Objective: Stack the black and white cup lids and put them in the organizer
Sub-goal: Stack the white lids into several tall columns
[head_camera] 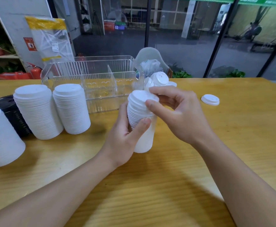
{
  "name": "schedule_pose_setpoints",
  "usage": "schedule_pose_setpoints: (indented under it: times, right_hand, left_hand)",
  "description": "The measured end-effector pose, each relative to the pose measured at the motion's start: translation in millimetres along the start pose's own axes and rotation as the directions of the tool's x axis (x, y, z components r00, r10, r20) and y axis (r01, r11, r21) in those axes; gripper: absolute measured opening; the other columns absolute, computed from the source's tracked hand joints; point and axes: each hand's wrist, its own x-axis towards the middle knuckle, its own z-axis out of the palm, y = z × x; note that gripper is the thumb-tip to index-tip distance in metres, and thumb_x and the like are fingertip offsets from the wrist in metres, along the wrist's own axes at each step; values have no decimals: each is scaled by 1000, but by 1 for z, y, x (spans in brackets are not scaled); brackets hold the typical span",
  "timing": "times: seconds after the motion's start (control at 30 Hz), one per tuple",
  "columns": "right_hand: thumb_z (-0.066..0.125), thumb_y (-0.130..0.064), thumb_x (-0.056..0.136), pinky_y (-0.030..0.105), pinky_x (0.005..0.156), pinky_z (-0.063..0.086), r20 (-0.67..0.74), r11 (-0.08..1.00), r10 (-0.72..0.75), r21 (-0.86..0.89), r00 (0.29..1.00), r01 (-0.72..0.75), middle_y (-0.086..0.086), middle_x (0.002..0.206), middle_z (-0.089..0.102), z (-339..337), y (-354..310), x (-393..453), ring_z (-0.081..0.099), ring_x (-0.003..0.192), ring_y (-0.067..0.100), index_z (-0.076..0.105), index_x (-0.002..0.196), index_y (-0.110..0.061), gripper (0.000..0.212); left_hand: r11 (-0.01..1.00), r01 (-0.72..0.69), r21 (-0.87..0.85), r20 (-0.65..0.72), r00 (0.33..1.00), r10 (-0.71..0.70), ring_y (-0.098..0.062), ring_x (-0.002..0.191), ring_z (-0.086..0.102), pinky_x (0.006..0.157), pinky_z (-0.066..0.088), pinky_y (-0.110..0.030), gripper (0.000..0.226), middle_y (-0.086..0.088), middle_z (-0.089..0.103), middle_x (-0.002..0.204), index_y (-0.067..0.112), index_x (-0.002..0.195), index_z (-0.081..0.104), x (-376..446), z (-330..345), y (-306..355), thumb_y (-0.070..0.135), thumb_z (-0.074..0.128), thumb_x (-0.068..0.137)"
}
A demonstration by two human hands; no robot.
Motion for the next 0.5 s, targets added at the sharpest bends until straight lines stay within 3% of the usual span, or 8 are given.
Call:
schedule_pose_setpoints:
  times: [0.1, 0.3, 0.5]
  right_hand:
    - [81, -34, 96, 38, 104, 58, 22, 986, -62, -154, 998, 64, -12, 123, 76, 1, 2, 0, 71, 120, 9, 80, 125, -20, 32]
    - [83, -35, 95, 39, 102, 58, 49, 977, -99, -187, 994, 106, -12, 121, 77, -2, 5, -1, 71, 119, 12, 82, 120, -20, 29]
    - [83, -39, 95, 30, 102, 58, 111, 999, 28, -21, 993, -26, -14, 130, 74, -1, 10, -2, 71, 120, 5, 70, 140, -28, 48]
  left_hand:
    - [1000, -6, -1, 8, 1000, 6, -21, 120, 72, 102, 59, -55, 56, 6, 72, 133, 34, 154, 45, 0, 1, 1, 44, 69, 103]
    - [1000, -7, -3, -2, 1000, 7, -21, 123, 71, 103, 60, -53, 58, 6, 70, 137, 35, 155, 44, 0, -1, 0, 44, 69, 103]
    - [1000, -9, -20, 15, 1000, 9, -22, 128, 69, 107, 57, -54, 61, 4, 69, 140, 31, 155, 45, 2, -3, -4, 40, 74, 102]
